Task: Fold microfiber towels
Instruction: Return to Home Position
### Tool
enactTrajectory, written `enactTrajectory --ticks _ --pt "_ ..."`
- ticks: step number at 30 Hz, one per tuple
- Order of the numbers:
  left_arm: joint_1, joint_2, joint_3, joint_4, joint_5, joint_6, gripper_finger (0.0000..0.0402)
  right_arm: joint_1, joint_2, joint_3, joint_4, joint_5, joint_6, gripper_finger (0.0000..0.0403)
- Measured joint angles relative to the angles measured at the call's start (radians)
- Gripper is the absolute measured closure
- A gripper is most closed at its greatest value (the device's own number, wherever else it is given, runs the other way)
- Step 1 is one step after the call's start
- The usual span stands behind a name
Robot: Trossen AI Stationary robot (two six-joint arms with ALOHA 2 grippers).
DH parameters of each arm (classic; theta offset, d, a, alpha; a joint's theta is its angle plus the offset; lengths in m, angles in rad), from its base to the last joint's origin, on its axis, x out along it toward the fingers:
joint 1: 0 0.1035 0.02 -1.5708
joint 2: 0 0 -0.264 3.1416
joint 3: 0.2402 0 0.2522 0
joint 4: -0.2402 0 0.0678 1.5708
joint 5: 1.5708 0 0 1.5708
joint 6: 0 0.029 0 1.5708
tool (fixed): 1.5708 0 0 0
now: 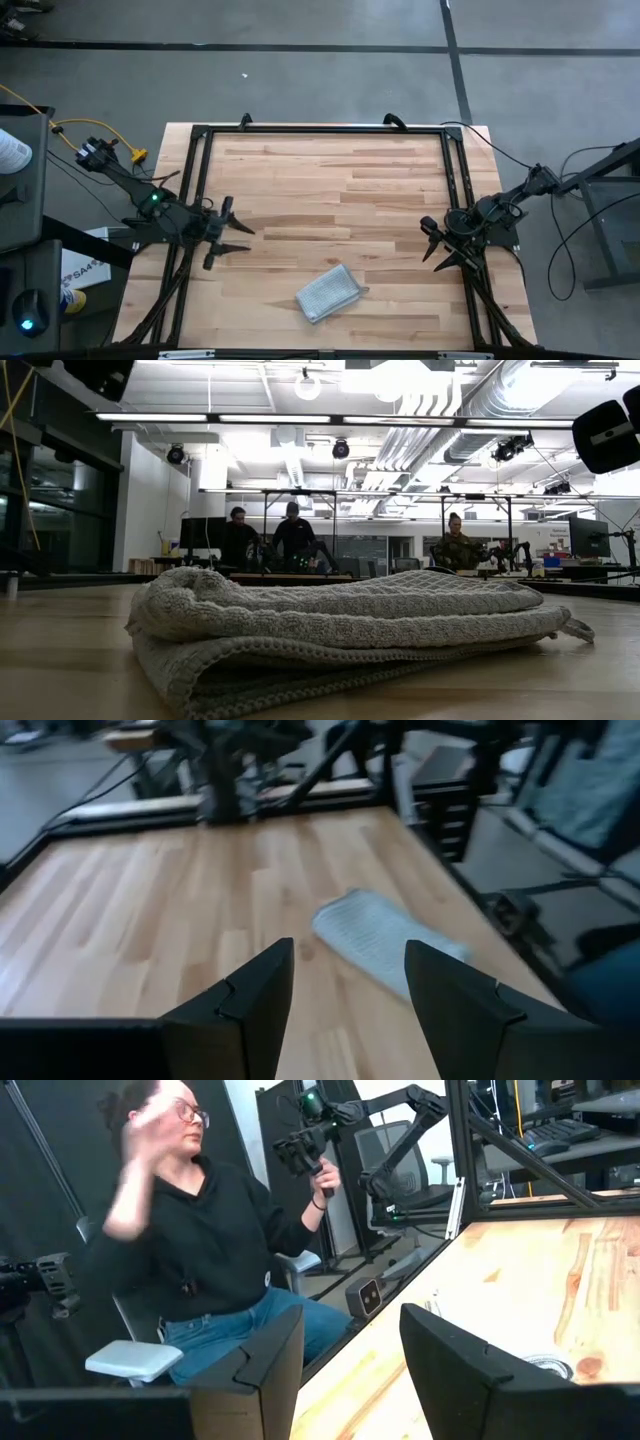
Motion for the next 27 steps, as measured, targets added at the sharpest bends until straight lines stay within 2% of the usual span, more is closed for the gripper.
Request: enactTrajectory --ticks 7,16,18,23,27 --pt "0.0 -0.13 -0.042 -0.022 0.205 0.09 0.021 0.0 0.0 0.0 0.001 0.0 0.0 0.0241" --pt "0.0 -0.318 -0.203 -0.002 0.253 0.088 0.021 0.0 0.0 0.0 0.001 0.0 0.0 0.0241" --pt "0.0 -0.356 -0.21 0.0 0.294 0.091 0.021 0.0 0.0 0.0 0.002 0.0 0.0 0.0241" --pt "0.0 -0.453 -0.279 0.027 0.475 0.136 0.021 0.0 0.0 0.0 0.002 0.0 0.0 0.0241" --pt "0.0 -0.539 -0.358 0.122 0.521 0.15 0.021 0.0 0.0 0.0 0.002 0.0 0.0 0.0241"
